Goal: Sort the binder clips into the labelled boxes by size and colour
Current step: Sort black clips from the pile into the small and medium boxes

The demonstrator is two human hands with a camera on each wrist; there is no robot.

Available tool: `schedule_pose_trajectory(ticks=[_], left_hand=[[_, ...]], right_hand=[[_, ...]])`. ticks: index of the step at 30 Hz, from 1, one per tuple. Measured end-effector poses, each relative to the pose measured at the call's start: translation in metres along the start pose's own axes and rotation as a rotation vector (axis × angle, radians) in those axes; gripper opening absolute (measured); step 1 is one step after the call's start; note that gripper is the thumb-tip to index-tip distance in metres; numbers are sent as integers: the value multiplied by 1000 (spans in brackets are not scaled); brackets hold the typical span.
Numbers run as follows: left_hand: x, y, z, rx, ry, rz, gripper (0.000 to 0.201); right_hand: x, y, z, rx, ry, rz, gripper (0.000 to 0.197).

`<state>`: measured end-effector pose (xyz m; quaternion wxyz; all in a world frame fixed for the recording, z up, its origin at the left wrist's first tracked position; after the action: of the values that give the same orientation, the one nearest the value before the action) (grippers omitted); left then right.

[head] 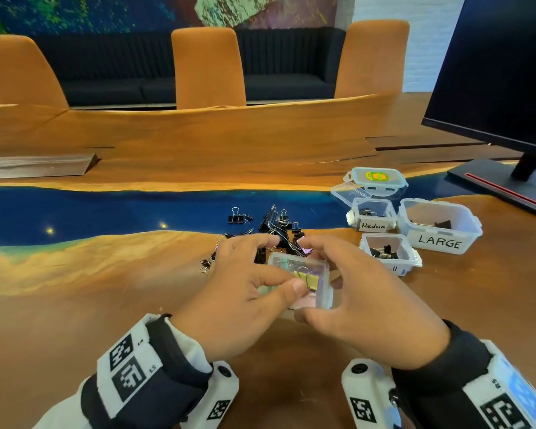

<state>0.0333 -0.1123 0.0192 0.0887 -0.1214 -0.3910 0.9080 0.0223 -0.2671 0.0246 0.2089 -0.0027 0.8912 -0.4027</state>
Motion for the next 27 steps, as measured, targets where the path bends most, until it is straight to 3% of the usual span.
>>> schedule_pose_trajectory(ticks=[3, 7, 11, 15, 22, 27], left_hand=[[-2, -6, -3, 31, -27, 27, 49], [0, 5, -5, -32, -7, -87, 62], [-1, -2, -5, 46, 4, -22, 53], [-4, -12, -15, -33, -2, -30, 52], [-10, -18, -32, -19, -29, 12, 19], [-24, -35, -48, -159, -111, 108, 7]], right_hand=[[1, -2, 4, 33, -10, -38, 86], [1, -6, 6, 54, -22, -69, 85], [2, -13, 26, 160, 29, -201, 80], [-1, -38, 65, 361, 106, -296, 72], [4, -64, 120, 513, 300, -402, 66], [4, -73, 124, 556, 292, -352, 79]])
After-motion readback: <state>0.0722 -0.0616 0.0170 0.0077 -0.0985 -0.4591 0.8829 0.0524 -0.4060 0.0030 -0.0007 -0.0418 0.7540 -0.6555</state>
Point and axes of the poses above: each hand's wrist, its own x-axis away from the middle knuckle, its own y-axis out of the palm, z = x × y, the point moved 7 cm from there along -x, towards the middle knuckle, and after that the axes turned 12 degrees about z, right-handed, at the moved point
